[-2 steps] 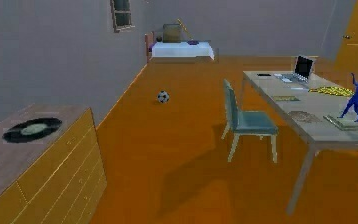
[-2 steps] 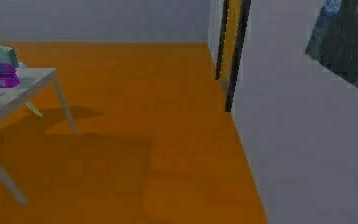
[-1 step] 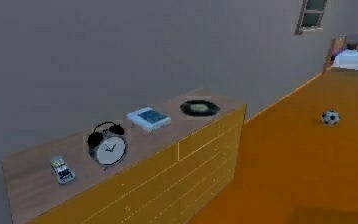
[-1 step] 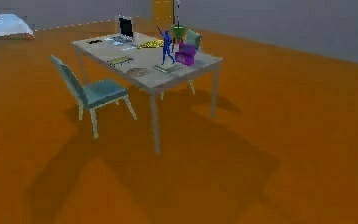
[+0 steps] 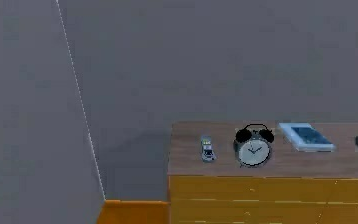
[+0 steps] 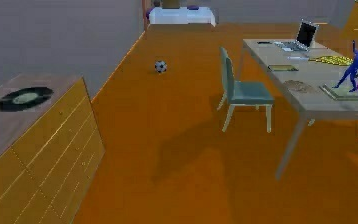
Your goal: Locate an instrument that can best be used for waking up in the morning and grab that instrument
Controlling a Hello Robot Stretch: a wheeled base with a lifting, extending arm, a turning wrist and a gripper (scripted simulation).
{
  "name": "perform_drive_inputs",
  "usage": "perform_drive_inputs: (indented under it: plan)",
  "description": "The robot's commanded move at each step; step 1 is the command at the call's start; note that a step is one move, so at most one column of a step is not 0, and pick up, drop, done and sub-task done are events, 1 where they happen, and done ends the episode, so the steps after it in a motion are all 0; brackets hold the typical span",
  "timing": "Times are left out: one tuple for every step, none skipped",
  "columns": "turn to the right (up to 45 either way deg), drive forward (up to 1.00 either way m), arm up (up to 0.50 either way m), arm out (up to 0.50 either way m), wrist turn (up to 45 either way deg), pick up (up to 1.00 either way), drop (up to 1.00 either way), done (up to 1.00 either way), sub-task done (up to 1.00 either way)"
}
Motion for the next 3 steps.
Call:
perform_drive_inputs:
  plan:
    - [-45.0, 0.00, 0.00, 0.00, 0.0, 0.00, 0.00, 0.00, 0.00]
    - [-15.0, 0.00, 0.00, 0.00, 0.0, 0.00, 0.00, 0.00, 0.00]
    - [0.0, 0.10, 0.00, 0.00, 0.0, 0.00, 0.00, 0.00, 0.00]
